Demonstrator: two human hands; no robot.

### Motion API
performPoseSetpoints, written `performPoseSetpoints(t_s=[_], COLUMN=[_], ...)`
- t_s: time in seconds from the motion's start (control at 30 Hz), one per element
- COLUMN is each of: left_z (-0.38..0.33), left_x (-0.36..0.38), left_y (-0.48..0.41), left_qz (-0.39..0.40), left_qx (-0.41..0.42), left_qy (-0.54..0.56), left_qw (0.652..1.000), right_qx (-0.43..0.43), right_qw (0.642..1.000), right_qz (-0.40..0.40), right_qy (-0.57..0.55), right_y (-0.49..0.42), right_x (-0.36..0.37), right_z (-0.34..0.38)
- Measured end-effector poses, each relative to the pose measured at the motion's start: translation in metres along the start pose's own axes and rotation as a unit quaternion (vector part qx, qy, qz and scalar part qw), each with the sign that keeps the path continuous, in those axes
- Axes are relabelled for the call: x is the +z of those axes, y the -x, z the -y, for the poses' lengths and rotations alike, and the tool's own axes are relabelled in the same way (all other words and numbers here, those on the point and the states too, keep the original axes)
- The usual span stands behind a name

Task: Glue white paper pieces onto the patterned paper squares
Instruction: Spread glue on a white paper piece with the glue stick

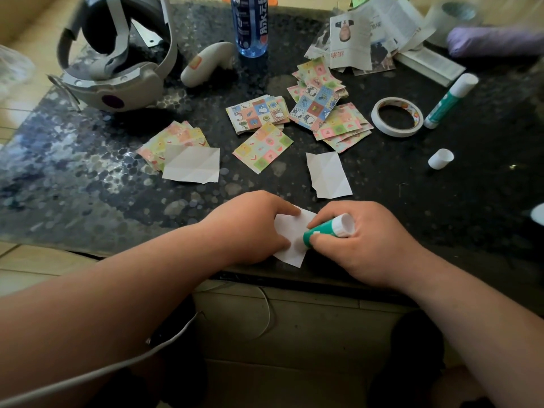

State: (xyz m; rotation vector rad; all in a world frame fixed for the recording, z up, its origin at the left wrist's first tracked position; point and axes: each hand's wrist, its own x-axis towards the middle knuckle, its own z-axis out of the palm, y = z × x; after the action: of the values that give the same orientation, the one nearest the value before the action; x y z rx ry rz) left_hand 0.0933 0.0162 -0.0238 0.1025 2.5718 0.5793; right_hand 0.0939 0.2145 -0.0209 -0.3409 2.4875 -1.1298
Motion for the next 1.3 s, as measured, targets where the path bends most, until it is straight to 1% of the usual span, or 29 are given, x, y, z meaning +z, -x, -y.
performPoseSetpoints(t_s=[0.07,0.2,0.4,0.53,0.57,0.7,0.73,0.83,0.9,0.93,1.0,1.1,1.2,1.3], left_z=[0.001,0.0,-0.001,-0.001,-0.002,-0.002,-0.002,-0.001,-0.002,-0.002,-0.003,-0.004,-0.005,-0.007], left_x=[0.0,0.001,0.001,0.001,0.001,0.0,0.0,0.002,0.003,0.004,0.006,0.006,0.003,-0.004], left_y=[-0.001,0.0,0.0,0.001,0.001,0.002,0.002,0.003,0.006,0.007,0.01,0.01,0.008,0.006], left_qz=[0.002,0.004,0.0,-0.005,-0.004,-0.007,-0.009,-0.016,-0.029,-0.037,-0.059,-0.08,-0.092,-0.085], left_qx=[0.001,0.004,0.001,0.003,0.002,0.002,0.004,0.007,0.015,0.023,0.038,0.052,0.056,0.056], left_qy=[0.001,0.0,0.001,-0.005,-0.004,-0.005,-0.006,-0.01,-0.01,-0.008,0.005,0.043,0.099,0.118], left_qw=[1.0,1.0,1.0,1.0,1.0,1.0,1.0,1.0,0.999,0.999,0.997,0.994,0.989,0.988], right_qx=[0.003,0.006,0.001,0.004,0.005,0.005,0.006,0.01,0.017,0.025,0.033,0.014,0.005,0.019], right_qw=[1.0,0.998,1.0,0.997,0.997,1.0,0.999,0.996,0.995,0.993,0.982,0.964,0.958,0.958], right_qz=[0.002,0.068,0.031,0.075,0.075,0.029,0.034,0.088,0.086,0.074,0.052,0.019,-0.016,-0.04], right_qy=[0.001,-0.017,-0.004,-0.008,-0.006,0.003,0.003,-0.01,-0.048,-0.089,-0.177,-0.263,-0.285,-0.285], right_y=[0.0,0.004,0.003,0.006,0.006,0.005,0.005,0.006,0.005,0.004,0.003,0.004,0.001,-0.001], right_x=[0.0,-0.001,-0.001,-0.001,-0.001,0.0,0.0,-0.002,-0.01,-0.016,-0.032,-0.052,-0.062,-0.061], right_z=[0.001,0.006,0.004,0.007,0.007,0.006,0.006,0.01,0.012,0.013,0.014,0.009,-0.001,-0.007])
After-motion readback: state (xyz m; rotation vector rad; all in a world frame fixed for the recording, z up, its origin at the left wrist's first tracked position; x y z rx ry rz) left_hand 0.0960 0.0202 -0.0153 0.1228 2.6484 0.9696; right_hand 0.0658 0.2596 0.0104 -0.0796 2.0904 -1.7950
